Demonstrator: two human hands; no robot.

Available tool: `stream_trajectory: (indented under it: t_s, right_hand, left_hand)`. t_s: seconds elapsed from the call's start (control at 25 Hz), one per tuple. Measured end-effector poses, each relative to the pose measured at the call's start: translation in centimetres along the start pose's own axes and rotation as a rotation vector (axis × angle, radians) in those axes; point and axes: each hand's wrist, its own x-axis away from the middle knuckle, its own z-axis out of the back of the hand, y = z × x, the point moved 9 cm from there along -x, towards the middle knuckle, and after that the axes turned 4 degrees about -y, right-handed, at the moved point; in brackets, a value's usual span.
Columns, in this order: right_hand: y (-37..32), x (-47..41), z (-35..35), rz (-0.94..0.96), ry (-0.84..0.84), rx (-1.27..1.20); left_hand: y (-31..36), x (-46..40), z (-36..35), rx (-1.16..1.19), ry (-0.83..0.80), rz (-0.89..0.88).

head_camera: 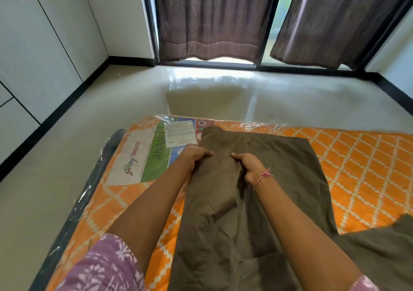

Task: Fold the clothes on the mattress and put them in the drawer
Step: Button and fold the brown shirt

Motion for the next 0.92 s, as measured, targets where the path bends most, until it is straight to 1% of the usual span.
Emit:
stream_trajectory:
  t_s: [0.08,0.12,0.24,0.32,0.36,0.4,0.44,0.48,0.52,0.56,0.6,0.68,0.76,0.8,0.88,0.92]
  right_hand:
    - [-1.6,-0.5,-0.2,0.116,-0.004,-0.013]
    - [-1.8,-0.7,-0.3,0.137,-0.008,-0.02]
    - [-1.5,-1.2,-0.2,0.121,-0.011,-0.018]
    - [-2.3,-1.3,-0.6,0.181,-0.048,-0.076]
    - [-2.9,-1.0,-0.5,0.227,-0.02,-0.065]
    - [-3.5,-0.3,0.1,0.302,0.06,0.01]
    - [-4.3,0.9,1.1,0.4,0.187,0.169]
    - [-4.8,2.7,2.2,0.503,0.331,0.385]
    - [-4.8,4.7,3.1,0.595,0.446,0.587]
    - [-3.5,6.5,3.7,0.629,0.48,0.747]
    - [-1.5,7.9,4.1,0.614,0.453,0.9]
    - [3.6,10.7,4.6,0.517,0.38,1.264]
    - [6.7,12.8,5.1,0.465,0.313,1.611]
    - [7.5,13.5,5.7,0.423,0.263,1.733]
    - [7.9,14.8,6.7,0.368,0.163,1.834]
    - [7.7,15.5,6.9,0.405,0.158,1.829]
  left_hand:
    - [0.0,-0.7,0.9,0.102,0.074,-0.1]
    - [-0.4,-1.0,1.1,0.181,0.072,-0.118]
    - [-1.8,-1.0,1.2,0.272,-0.017,-0.07]
    - [-1.1,-0.9,1.9,0.369,0.033,-0.117]
    - [-0.6,-0.6,2.5,0.354,0.087,-0.164]
    - [0.2,0.3,3.0,0.215,0.16,-0.237]
    - [1.2,1.8,3.5,-0.05,0.241,-0.331]
    - [1.8,3.6,3.4,-0.349,0.326,-0.424]
    - [1.7,5.6,2.7,-0.587,0.38,-0.506]
    - [0.7,7.7,1.6,-0.736,0.397,-0.556]
    - [-0.8,9.9,0.3,-0.823,0.399,-0.599]
    - [-4.8,15.1,-2.1,-0.962,0.388,-0.643]
    - [-9.0,19.6,-3.9,-1.1,0.34,-0.636]
    - [-10.8,21.1,-4.3,-1.164,0.304,-0.613]
    - [-13.6,22.6,-4.0,-1.28,0.256,-0.532]
    - [-14.4,22.8,-3.5,-1.313,0.26,-0.502]
